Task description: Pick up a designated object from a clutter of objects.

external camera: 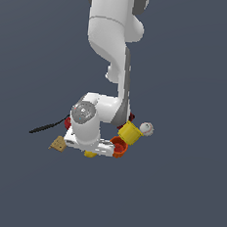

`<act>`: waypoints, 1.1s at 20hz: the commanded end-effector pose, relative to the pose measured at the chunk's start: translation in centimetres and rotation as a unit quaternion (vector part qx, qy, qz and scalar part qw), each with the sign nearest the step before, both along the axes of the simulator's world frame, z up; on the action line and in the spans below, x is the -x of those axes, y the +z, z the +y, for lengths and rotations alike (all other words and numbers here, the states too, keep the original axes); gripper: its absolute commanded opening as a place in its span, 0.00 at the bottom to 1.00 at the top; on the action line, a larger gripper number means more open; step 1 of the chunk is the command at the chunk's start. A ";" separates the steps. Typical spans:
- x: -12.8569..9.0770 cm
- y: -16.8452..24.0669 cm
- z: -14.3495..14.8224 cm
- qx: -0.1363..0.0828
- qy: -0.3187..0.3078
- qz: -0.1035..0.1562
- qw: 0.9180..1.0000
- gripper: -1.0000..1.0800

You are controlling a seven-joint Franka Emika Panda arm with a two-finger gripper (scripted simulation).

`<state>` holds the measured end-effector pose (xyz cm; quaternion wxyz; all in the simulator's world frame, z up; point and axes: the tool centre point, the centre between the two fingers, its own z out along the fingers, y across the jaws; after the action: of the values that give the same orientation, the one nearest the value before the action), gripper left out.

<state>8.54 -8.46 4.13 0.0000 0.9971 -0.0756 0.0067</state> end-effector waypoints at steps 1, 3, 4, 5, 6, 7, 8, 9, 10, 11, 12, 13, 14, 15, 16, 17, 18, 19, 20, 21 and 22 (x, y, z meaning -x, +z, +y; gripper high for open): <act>0.0 0.7 0.5 0.000 0.000 -0.001 1.000 0.00; 0.2 1.5 1.1 0.000 0.000 -0.001 1.000 0.00; 0.3 1.9 1.4 0.000 0.000 -0.001 1.000 0.00; 0.3 2.5 1.8 0.000 0.000 -0.001 1.000 0.00; 0.4 3.0 2.2 0.000 0.000 0.000 1.000 0.00; 0.6 3.6 2.7 0.000 0.000 0.000 1.000 0.00; 0.7 4.3 3.2 0.000 0.000 0.000 1.000 0.00; 0.8 5.0 3.8 0.000 0.000 0.000 1.000 0.00; 0.9 5.9 4.4 0.000 0.000 0.000 1.000 0.00; 1.1 6.7 5.0 0.000 0.000 0.000 1.000 0.00; 1.2 7.6 5.7 0.000 0.000 0.000 1.000 0.00; 1.4 8.5 6.4 0.000 0.000 0.001 1.000 0.00; 1.6 9.5 7.1 0.000 0.000 0.001 1.000 0.00; 1.7 10.6 7.8 0.000 0.000 0.001 1.000 0.00; 1.9 11.6 8.6 0.000 0.000 0.001 1.000 0.00; 2.0 12.6 9.3 0.000 0.000 0.001 1.000 0.00; 2.2 13.6 10.1 0.001 0.000 0.002 1.000 0.00; 2.4 14.7 10.8 0.001 0.000 0.002 1.000 0.00; 2.5 15.7 11.6 0.001 0.000 0.002 1.000 0.00; 2.7 16.7 12.4 0.001 0.000 0.002 1.000 0.00; 2.8 17.8 13.1 0.001 0.000 0.002 1.000 0.00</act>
<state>6.00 3.51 20.26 0.0008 0.9972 -0.0751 0.0044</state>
